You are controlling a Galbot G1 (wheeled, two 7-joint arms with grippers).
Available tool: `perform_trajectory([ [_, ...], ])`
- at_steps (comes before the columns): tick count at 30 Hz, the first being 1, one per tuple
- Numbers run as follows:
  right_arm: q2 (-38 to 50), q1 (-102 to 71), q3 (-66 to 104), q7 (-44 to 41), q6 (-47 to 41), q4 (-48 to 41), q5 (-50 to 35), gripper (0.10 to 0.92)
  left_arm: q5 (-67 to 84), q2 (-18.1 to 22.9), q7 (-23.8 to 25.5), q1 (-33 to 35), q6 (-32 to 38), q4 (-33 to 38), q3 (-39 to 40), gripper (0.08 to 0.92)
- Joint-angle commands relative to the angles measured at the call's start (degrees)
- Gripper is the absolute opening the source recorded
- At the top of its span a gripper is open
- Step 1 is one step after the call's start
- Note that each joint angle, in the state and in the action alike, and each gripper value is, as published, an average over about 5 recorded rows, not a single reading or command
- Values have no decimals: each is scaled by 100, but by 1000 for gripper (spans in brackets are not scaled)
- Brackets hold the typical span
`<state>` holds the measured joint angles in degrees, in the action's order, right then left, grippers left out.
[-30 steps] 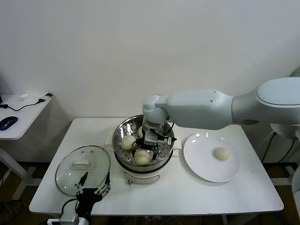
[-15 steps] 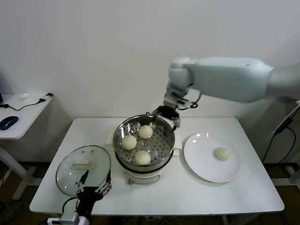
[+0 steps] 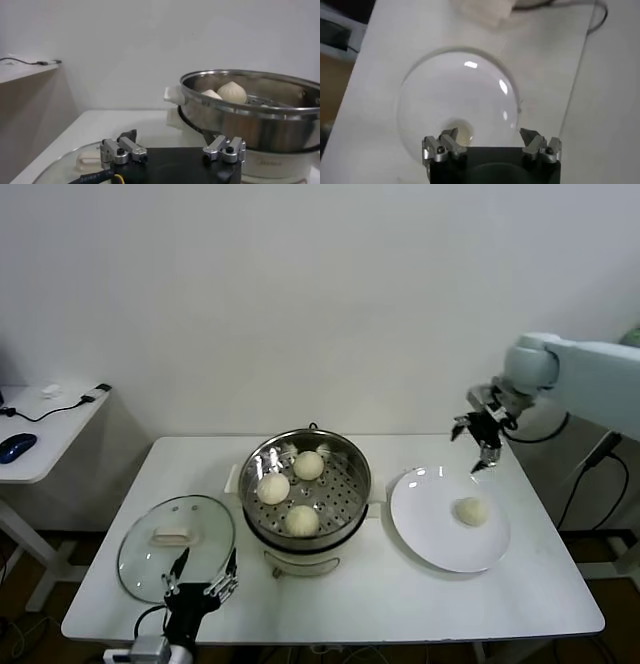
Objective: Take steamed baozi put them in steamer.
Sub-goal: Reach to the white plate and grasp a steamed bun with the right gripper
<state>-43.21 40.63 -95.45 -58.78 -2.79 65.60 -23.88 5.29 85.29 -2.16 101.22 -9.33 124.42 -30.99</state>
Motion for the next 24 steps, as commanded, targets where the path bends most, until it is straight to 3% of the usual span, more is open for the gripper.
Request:
perform_trajectory([
  [1,507,-1918,1274,234,-707,-741,518,823,-60,38,-2,12,-2,-51,7,823],
  [24,-263,-2760,1999,454,-741,-1348,1021,823,-83,6,-23,123,50,-63,16,823],
])
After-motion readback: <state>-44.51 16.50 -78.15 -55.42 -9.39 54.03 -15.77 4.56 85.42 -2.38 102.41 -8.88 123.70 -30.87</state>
